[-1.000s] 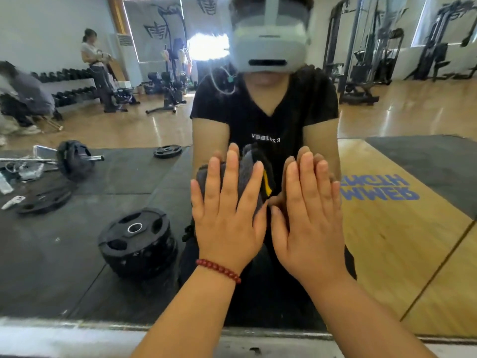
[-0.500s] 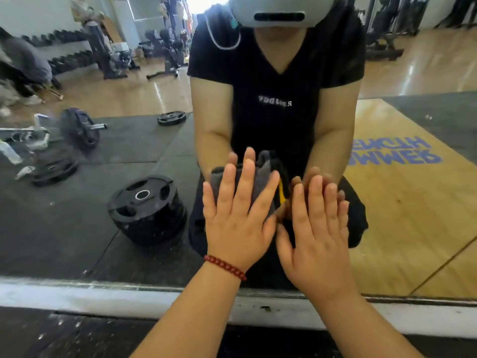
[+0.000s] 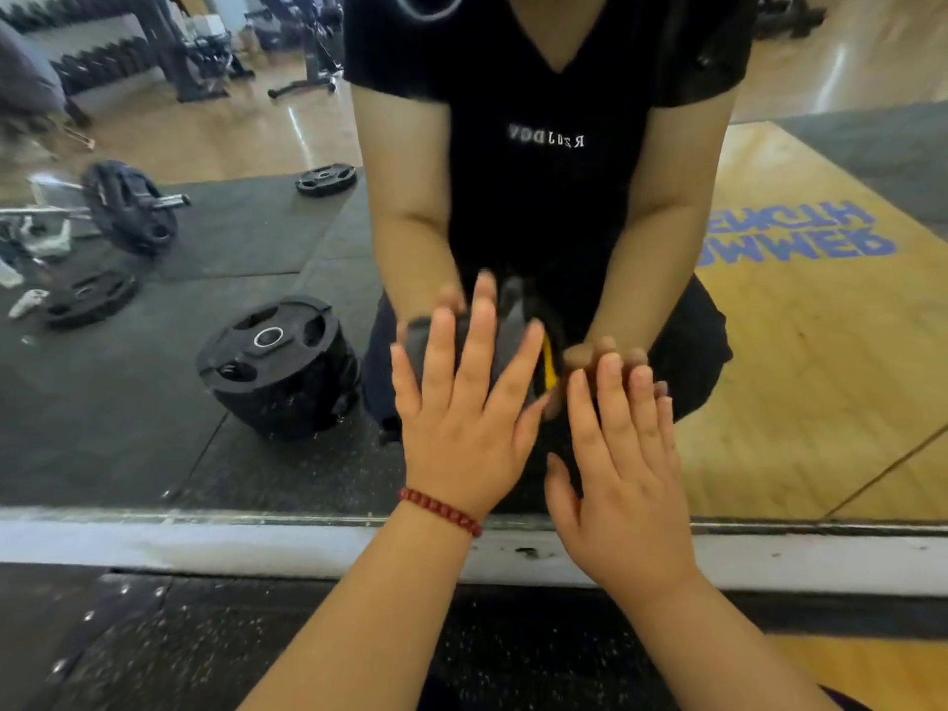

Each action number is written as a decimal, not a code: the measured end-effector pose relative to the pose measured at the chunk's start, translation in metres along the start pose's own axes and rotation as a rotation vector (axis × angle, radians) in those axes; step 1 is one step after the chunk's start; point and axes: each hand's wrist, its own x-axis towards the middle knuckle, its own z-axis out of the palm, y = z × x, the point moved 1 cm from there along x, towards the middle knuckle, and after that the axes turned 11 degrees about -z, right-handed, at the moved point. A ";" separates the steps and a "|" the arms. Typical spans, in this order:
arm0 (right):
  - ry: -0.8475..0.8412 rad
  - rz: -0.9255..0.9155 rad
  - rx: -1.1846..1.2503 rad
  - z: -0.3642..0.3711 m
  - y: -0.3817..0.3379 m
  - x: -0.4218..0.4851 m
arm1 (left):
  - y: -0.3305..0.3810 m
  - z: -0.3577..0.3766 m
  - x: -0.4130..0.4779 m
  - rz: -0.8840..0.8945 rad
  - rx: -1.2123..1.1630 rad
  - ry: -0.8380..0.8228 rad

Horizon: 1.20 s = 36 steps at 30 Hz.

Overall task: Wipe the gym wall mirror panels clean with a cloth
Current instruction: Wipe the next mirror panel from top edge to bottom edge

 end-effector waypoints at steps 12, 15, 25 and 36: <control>-0.040 -0.074 -0.031 0.019 0.018 -0.023 | 0.003 0.010 -0.017 -0.182 -0.055 0.028; -0.019 -0.066 -0.030 0.020 0.017 -0.022 | -0.003 0.024 -0.048 -0.052 -0.039 -0.001; -0.013 -0.011 0.019 0.021 0.009 -0.022 | -0.012 0.017 -0.074 -0.243 -0.073 -0.104; -0.058 -0.037 0.042 0.006 0.015 -0.026 | 0.006 0.019 -0.077 0.060 -0.007 -0.207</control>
